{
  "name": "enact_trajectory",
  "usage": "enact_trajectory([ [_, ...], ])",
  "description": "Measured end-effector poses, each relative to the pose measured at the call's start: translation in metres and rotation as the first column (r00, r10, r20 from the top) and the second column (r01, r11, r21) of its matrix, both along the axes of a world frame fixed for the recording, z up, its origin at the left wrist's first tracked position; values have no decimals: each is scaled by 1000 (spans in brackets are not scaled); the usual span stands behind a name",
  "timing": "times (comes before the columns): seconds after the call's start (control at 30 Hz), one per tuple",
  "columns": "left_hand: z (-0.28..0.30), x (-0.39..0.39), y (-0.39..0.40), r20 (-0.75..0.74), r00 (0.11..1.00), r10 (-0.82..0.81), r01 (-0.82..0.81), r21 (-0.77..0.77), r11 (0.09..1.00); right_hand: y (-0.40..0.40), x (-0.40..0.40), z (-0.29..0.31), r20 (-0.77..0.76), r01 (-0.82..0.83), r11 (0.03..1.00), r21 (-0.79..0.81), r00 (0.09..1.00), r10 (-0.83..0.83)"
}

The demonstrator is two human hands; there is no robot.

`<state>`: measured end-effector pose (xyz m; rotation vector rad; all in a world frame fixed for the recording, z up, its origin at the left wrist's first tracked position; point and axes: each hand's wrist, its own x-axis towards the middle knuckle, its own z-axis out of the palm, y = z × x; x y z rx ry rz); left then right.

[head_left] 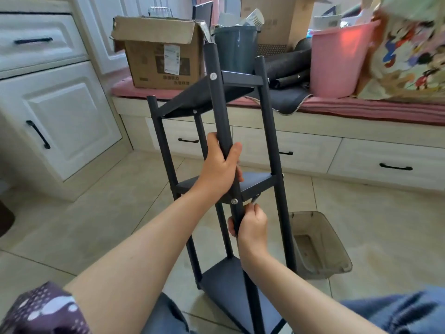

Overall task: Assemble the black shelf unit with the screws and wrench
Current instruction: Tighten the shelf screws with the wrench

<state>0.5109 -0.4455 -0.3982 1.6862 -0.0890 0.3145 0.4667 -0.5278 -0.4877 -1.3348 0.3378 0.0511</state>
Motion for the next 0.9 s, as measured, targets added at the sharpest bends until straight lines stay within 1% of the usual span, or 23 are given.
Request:
enact_trajectory([
  [0.07, 0, 3, 6, -13, 999, -46, 46, -16, 999, -2, 8, -1, 6, 43, 998, 44, 999, -43],
  [0.17, -7, 11, 23, -29, 999, -39, 41, 83, 996, -9, 22, 1, 33, 34, 999, 42, 999, -36],
  [0.23, -13, 16, 40, -58, 997, 45, -37, 137, 990, -14, 33, 2, 39, 11, 1000, 18, 999, -11],
  [0.3, -22, 22, 62, -89, 981, 174, -155, 183, 971, -19, 43, 5, 33, -26, 1000, -11, 999, 26],
  [0.4, -37, 28, 96, -197, 913, 358, -308, 243, 920, -28, 58, 9, 21, -68, 996, -51, 997, 69],
  [0.47, -49, 30, 115, -287, 850, 441, -362, 290, 886, -37, 67, 9, 3, -98, 993, -64, 995, 98],
  [0.53, -58, 30, 128, -338, 782, 524, -420, 334, 844, -48, 73, 8, -16, -118, 991, -69, 993, 117],
  [0.63, -65, 31, 141, -405, 691, 598, -492, 343, 800, -61, 80, 0, -42, -121, 993, -13, 992, 120],
  [0.7, -68, 31, 146, -461, 652, 602, -505, 329, 798, -65, 82, -8, -66, -126, 992, 31, 990, 128],
  [0.77, -69, 31, 148, -490, 656, 575, -494, 298, 817, -66, 83, -16, -92, -121, 990, 76, 988, 128],
  [0.9, -70, 33, 144, -472, 737, 483, -450, 191, 873, -66, 84, -32, -133, -105, 986, 126, 984, 122],
])
